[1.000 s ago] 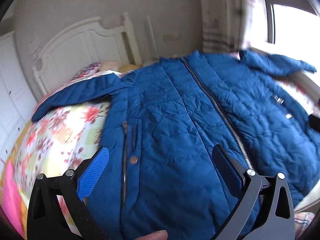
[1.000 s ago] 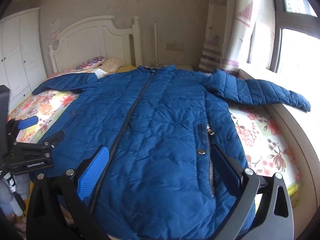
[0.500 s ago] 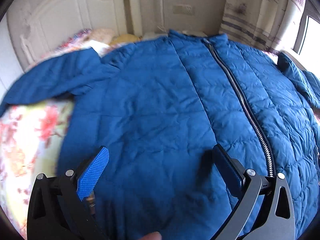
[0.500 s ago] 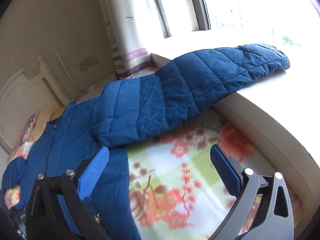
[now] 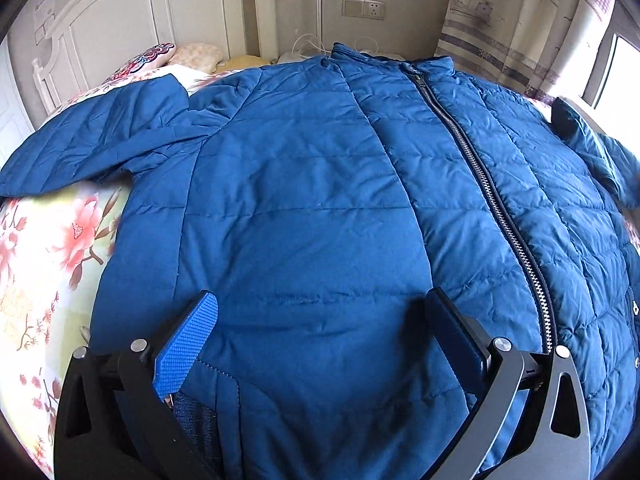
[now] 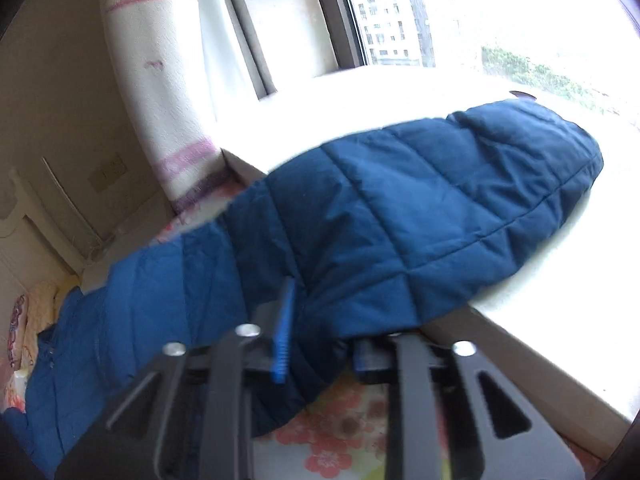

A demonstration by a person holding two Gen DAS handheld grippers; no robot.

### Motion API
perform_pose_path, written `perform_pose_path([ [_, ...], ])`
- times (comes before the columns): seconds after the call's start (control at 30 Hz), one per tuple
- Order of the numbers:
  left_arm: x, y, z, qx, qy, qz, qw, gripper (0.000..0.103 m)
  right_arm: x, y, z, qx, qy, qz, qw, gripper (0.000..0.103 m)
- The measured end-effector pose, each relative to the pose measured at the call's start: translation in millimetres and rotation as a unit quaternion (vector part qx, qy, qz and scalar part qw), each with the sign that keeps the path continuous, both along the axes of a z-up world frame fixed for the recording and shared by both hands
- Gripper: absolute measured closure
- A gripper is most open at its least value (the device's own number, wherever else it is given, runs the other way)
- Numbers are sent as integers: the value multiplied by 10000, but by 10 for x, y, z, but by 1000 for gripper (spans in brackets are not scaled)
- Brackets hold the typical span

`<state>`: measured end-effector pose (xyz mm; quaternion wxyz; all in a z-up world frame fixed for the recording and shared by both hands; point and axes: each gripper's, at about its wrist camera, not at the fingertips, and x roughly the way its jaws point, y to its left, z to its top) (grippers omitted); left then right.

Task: Fold large clothes
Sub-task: 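Grasp the jacket sleeve with the right tool and fold it across the body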

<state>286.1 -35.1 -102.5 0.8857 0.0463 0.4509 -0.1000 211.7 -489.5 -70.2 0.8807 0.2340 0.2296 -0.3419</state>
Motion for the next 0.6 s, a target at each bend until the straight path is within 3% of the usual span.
perform_pose_path([
  [0.07, 0, 4, 1, -13, -9, 1, 10000, 4, 76, 282, 188, -385, -174, 350, 9985, 94],
  [0.13, 3, -3, 2, -12, -14, 2, 10000, 4, 201, 709, 391, -662, -424, 1051, 9914, 95],
  [0.23, 6, 2, 4, -41, -20, 0, 10000, 4, 408, 1457, 596, -1056, -645, 2166, 9684, 95],
  [0.3, 3, 7, 7, -61, -23, -2, 10000, 4, 580, 1992, 619, -1242, -573, 2926, 9464, 95],
  [0.43, -17, 21, 5, -84, -29, -10, 10000, 4, 949, 2775, 232, -901, 126, 4122, 9065, 93],
  [0.53, -21, 29, 5, -86, -27, -23, 10000, 4, 1156, 3141, -474, -280, 1423, 4638, 8740, 72],
  [0.57, -20, 30, 6, -88, -26, -21, 10000, 4, 1185, 3195, -685, -170, 1767, 4700, 8646, 54],
  [0.6, -21, 29, 6, -90, -25, -21, 10000, 4, 1139, 3207, -715, -310, 1698, 4715, 8648, 52],
])
